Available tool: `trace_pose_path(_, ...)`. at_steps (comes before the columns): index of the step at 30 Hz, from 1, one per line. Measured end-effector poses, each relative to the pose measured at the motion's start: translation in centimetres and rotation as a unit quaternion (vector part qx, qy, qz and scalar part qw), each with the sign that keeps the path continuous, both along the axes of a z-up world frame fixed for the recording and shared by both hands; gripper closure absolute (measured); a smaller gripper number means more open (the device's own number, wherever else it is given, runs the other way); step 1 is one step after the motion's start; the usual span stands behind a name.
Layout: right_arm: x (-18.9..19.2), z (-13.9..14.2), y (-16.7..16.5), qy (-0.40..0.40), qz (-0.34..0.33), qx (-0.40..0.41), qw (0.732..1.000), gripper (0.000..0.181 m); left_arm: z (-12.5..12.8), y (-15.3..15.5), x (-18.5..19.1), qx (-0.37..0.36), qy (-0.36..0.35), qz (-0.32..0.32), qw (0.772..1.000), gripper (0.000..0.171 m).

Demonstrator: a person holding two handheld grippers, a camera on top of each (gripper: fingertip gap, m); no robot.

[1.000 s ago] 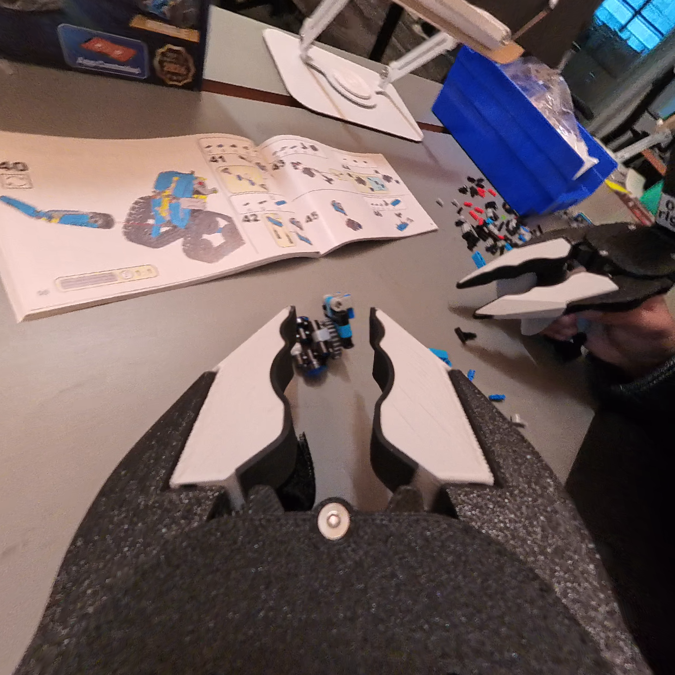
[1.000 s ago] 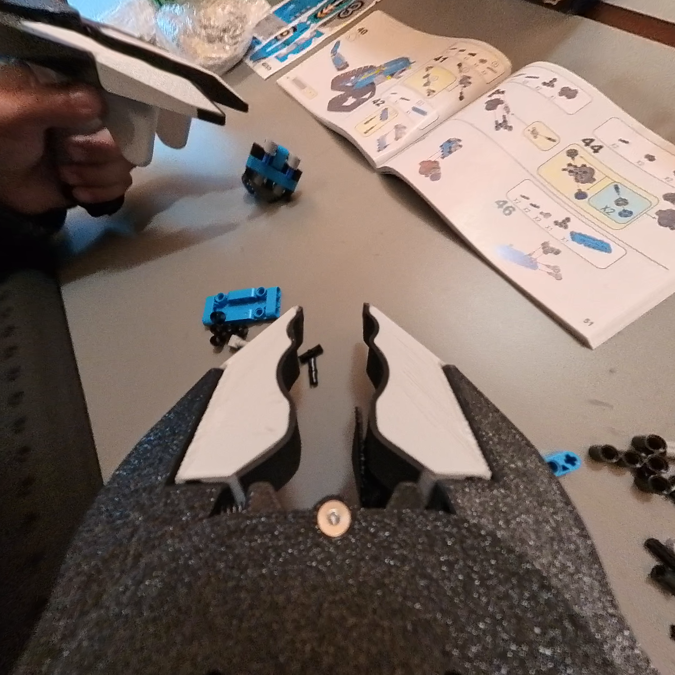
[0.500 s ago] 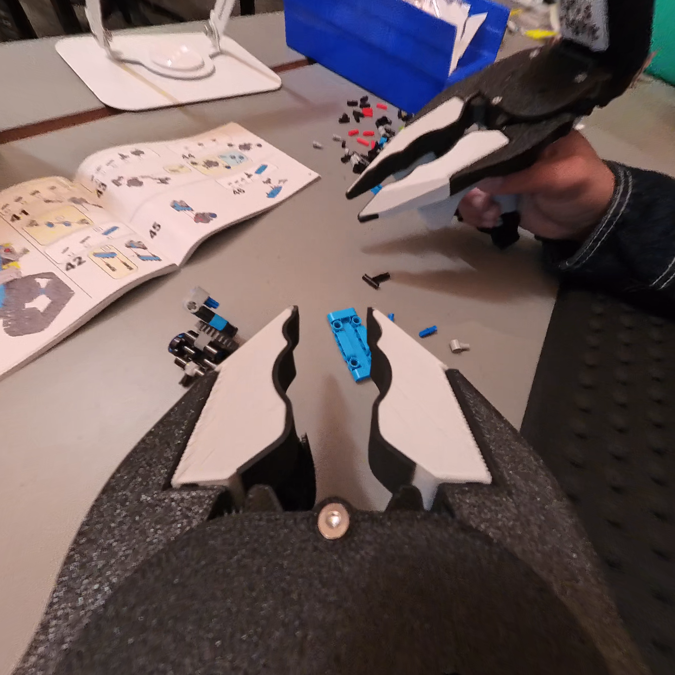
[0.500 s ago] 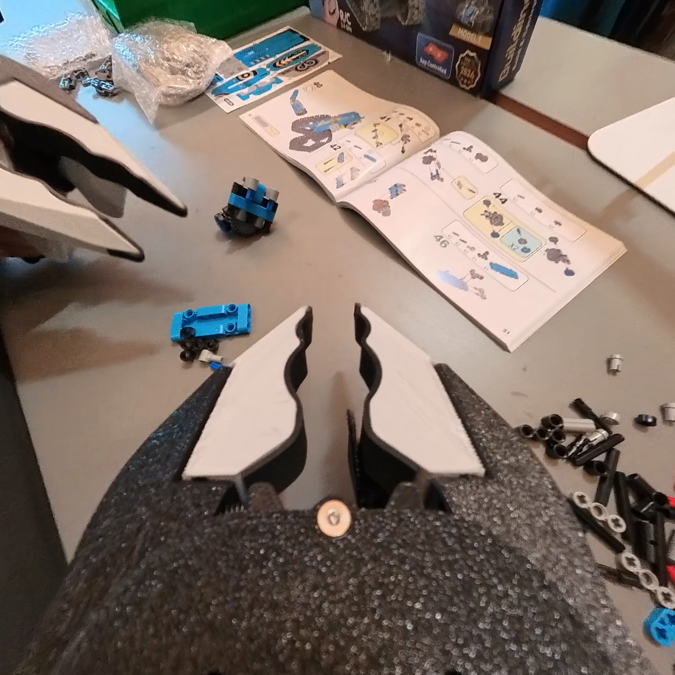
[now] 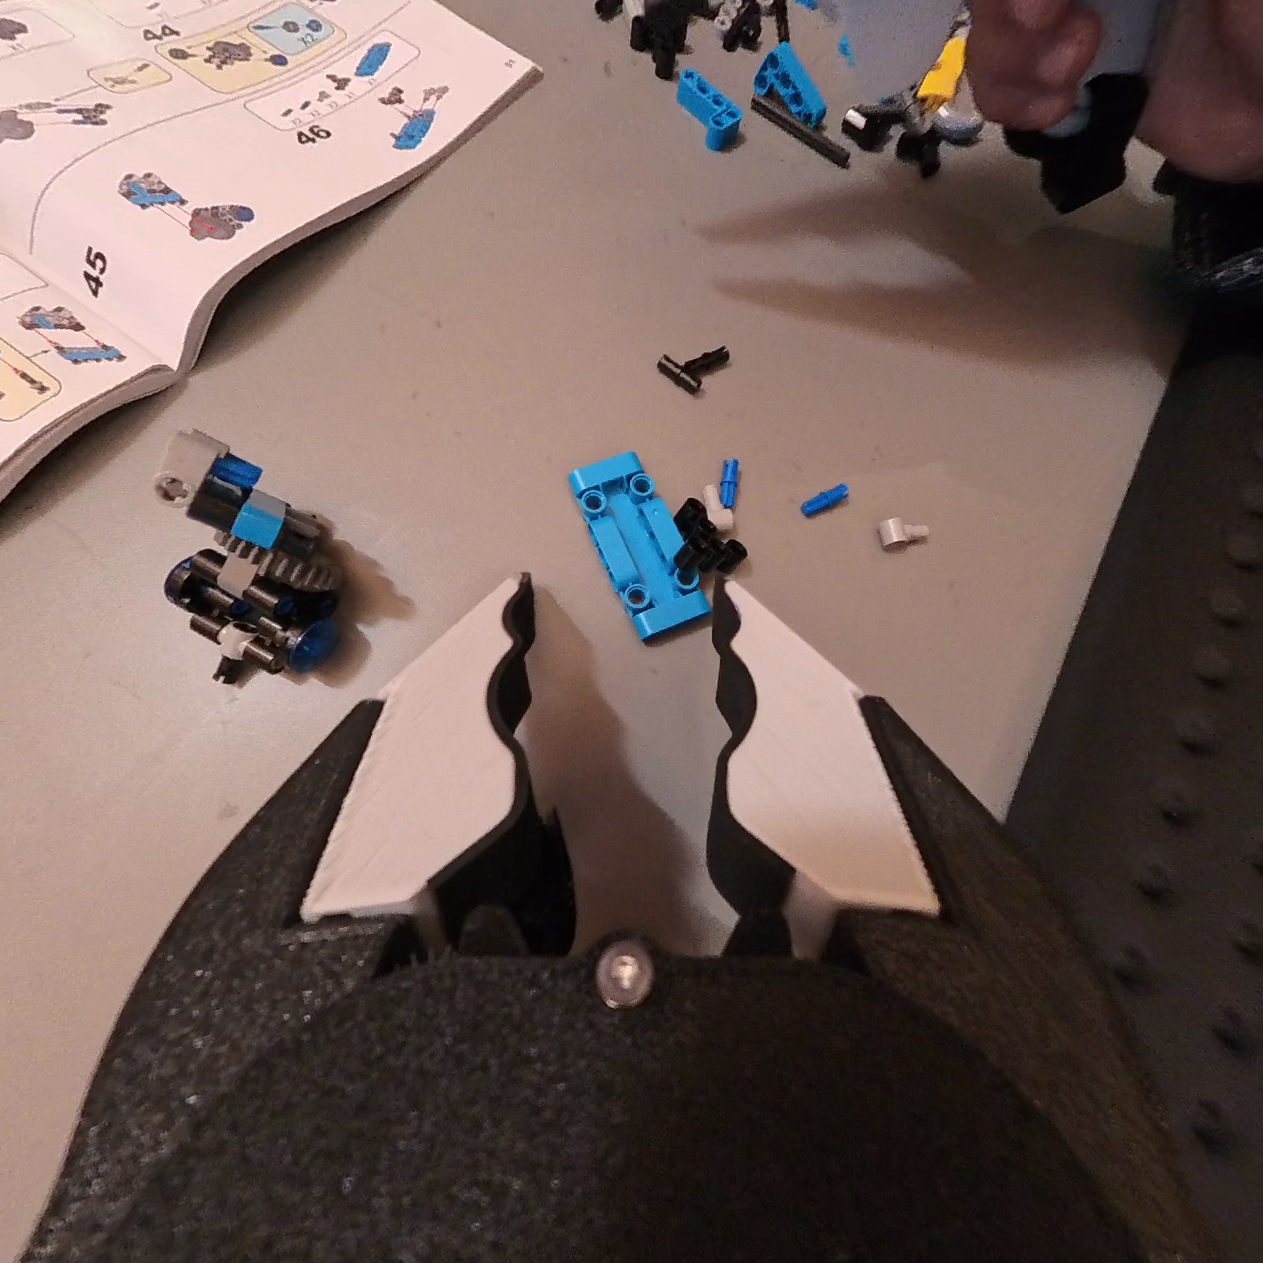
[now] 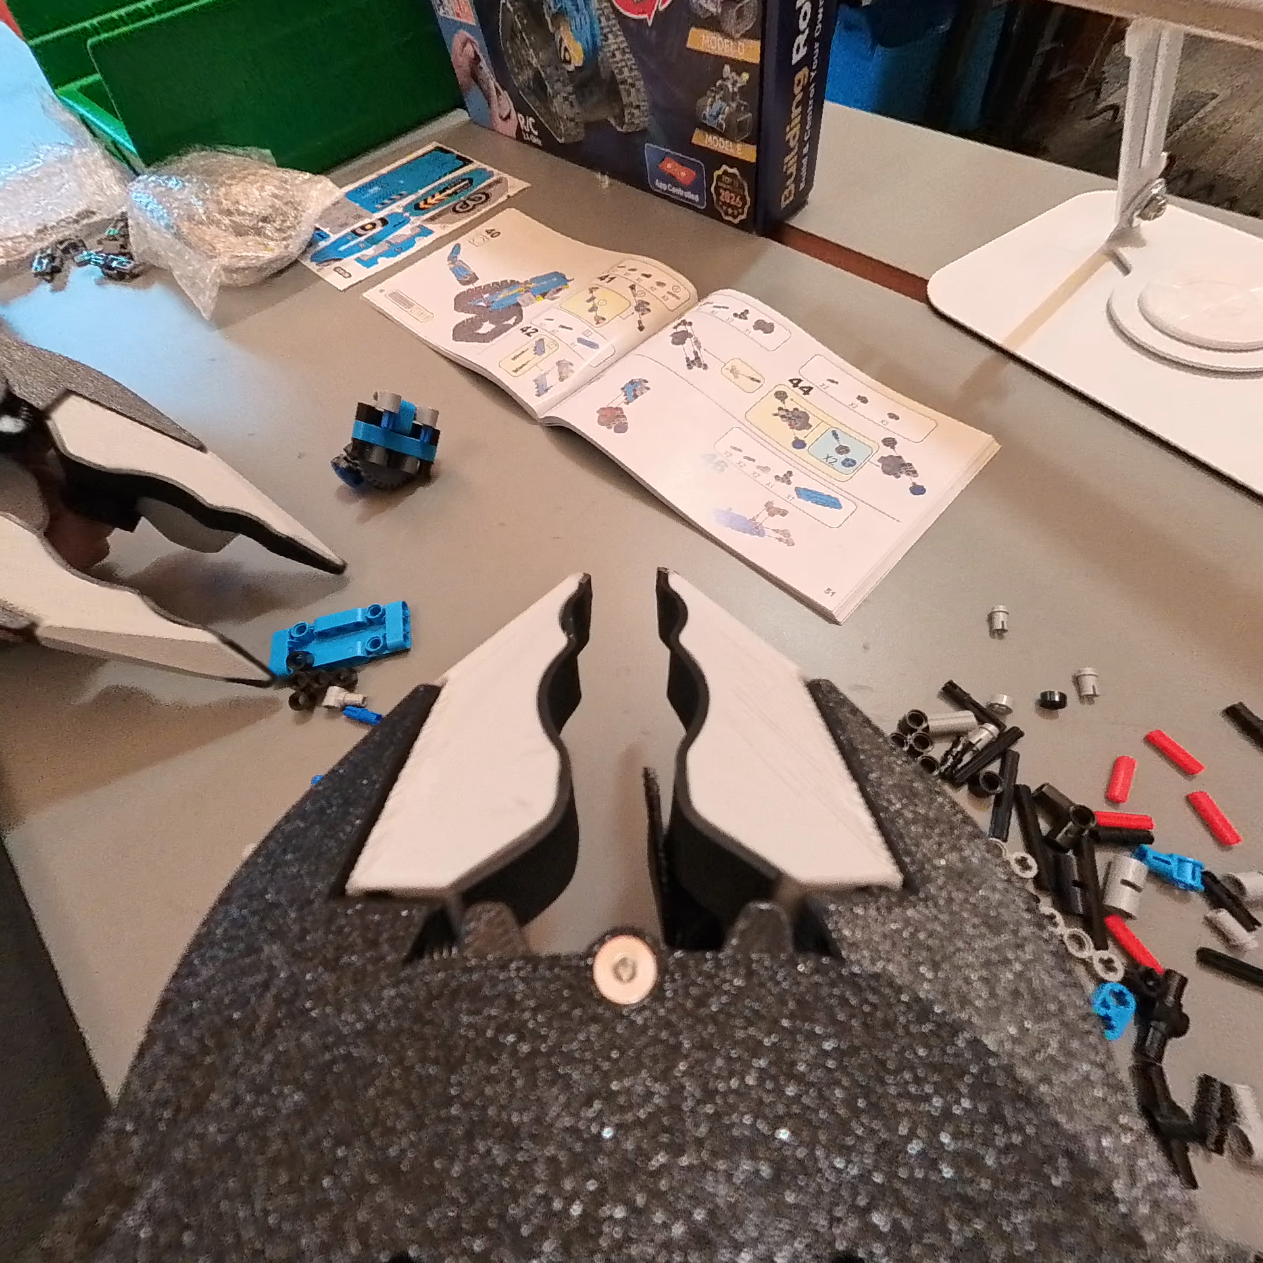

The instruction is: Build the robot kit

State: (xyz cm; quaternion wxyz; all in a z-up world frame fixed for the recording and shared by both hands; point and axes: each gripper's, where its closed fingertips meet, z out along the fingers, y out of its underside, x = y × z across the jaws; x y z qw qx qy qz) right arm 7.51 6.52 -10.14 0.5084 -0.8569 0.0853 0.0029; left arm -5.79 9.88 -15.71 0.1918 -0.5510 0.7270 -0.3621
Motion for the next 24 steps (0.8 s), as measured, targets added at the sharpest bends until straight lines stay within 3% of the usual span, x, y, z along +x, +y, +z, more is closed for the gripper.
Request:
trace_pose_path(13,0.5,-1.0,0.0,-0.032,-0.008,-0.033,0.999,0.163,-0.6,0.4,0.2,0.048,0.003,-0.013,0.999,0.135)
trace_pose_path(15,-0.6,-1.2,0.2,-0.011,0.02,-0.031,0.999,0.163,-0.6,0.3,0.0,0.048,0.003,-0.023,0.999,0.147)
trace_pose_path(24,-8.5,-2.4,0.3,0.087,0.209,-0.056,0.972,0.163,-0.6,1.5,-1.0,0.05,0.005,-0.033,0.998,0.148)
